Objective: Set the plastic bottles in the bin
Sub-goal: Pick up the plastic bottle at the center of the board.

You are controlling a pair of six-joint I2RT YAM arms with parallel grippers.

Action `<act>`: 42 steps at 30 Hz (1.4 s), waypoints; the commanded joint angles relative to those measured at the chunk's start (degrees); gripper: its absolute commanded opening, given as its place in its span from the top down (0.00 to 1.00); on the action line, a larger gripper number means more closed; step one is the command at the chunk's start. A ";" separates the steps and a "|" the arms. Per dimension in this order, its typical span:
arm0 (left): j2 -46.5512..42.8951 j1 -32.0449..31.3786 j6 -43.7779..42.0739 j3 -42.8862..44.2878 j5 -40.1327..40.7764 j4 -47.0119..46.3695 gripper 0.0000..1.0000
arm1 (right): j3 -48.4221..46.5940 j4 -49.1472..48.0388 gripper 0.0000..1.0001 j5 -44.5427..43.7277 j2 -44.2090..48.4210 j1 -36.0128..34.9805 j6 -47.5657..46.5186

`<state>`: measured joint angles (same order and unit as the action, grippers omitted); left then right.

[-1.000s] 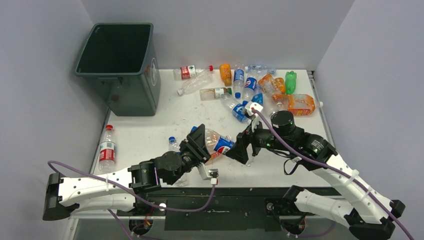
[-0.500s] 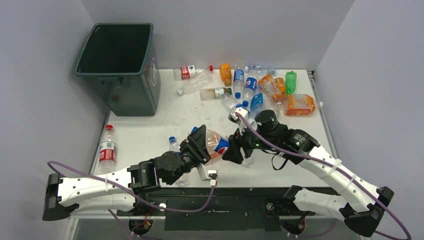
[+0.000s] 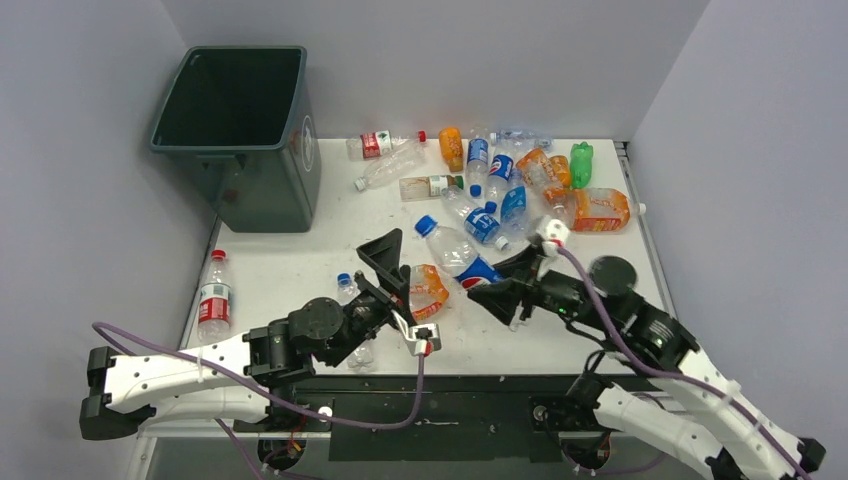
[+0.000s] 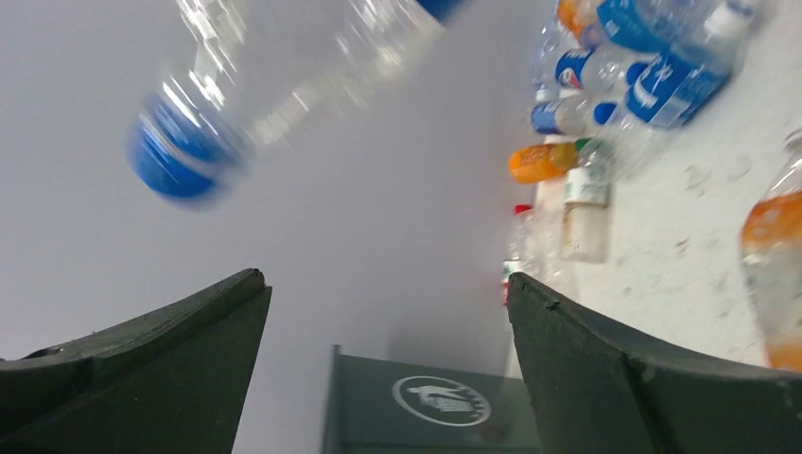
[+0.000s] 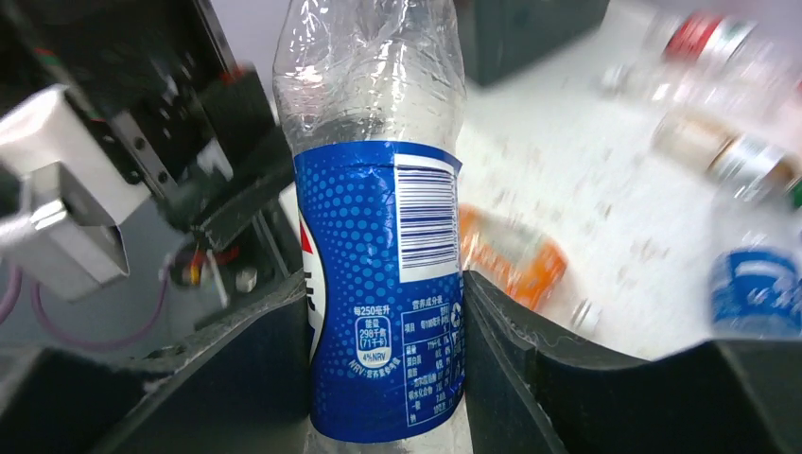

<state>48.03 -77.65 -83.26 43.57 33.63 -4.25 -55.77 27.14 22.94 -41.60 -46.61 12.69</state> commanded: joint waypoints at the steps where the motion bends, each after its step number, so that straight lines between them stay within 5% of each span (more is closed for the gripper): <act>1: -2.89 -0.92 29.44 5.43 -1.35 -1.05 0.04 | 6.88 -24.03 0.64 -7.97 11.66 -0.04 3.37; 5: -5.12 -0.48 60.11 11.30 -16.24 8.10 0.04 | 12.52 -31.05 0.65 -9.00 14.83 0.04 3.41; 9: -8.10 -0.02 81.86 6.55 -23.99 -10.06 0.04 | 17.25 -35.65 0.70 -9.59 15.98 0.00 3.71; 12: -7.24 1.56 94.38 6.35 -22.00 -17.00 0.04 | 20.49 -40.84 0.71 -8.48 16.29 -0.02 5.32; 17: 0.15 9.46 106.64 17.24 -32.59 -11.37 0.04 | 28.12 -51.47 0.74 -7.22 17.72 -0.02 9.26; 24: 5.88 19.35 116.74 21.92 -36.49 -8.94 0.01 | 29.27 -54.05 0.76 -5.36 16.84 0.01 11.55; 30: 12.66 20.88 117.57 27.23 -41.27 -6.38 0.19 | 29.24 -53.00 0.76 -5.16 17.51 0.02 11.60; 37: 16.13 21.20 118.53 29.52 -43.05 -8.49 0.23 | 29.44 -51.80 0.76 -5.45 18.22 -0.01 11.43; 42: 17.03 21.40 118.43 30.12 -42.06 -8.76 0.41 | 29.65 -51.38 0.76 -5.50 18.24 -0.06 11.31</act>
<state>65.21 -56.73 34.70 70.19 -7.81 -10.33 -25.85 -21.82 16.82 -24.36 -46.59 23.70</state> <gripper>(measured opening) 0.647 0.482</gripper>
